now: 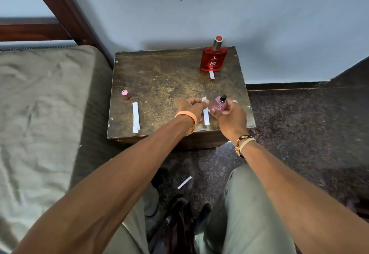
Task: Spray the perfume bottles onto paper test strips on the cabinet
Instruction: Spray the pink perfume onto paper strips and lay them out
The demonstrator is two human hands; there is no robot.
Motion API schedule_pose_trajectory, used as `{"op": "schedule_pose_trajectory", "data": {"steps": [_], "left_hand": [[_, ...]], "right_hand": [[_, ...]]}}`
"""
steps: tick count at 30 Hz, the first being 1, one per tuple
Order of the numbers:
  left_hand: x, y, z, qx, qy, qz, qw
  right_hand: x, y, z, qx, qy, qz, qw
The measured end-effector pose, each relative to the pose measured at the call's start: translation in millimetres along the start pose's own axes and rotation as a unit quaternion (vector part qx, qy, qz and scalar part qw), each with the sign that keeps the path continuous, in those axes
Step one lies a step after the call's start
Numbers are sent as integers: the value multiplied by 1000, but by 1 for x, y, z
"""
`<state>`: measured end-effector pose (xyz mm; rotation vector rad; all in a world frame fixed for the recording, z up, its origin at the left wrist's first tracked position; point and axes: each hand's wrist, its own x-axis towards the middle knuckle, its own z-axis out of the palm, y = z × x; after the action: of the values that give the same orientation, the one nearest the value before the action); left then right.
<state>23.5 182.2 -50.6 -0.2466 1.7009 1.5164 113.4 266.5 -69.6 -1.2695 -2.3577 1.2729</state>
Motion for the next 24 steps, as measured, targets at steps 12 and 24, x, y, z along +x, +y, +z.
{"op": "schedule_pose_trajectory", "data": {"steps": [12,24], "left_hand": [[-65,66,-38,-35,-98,23,994],[-181,124,-65,-88,-36,167,981]], "right_hand": [[-50,-75,-40,213,-3,-128,969],[-136,-154,-112,314,-49,-249,915]]}}
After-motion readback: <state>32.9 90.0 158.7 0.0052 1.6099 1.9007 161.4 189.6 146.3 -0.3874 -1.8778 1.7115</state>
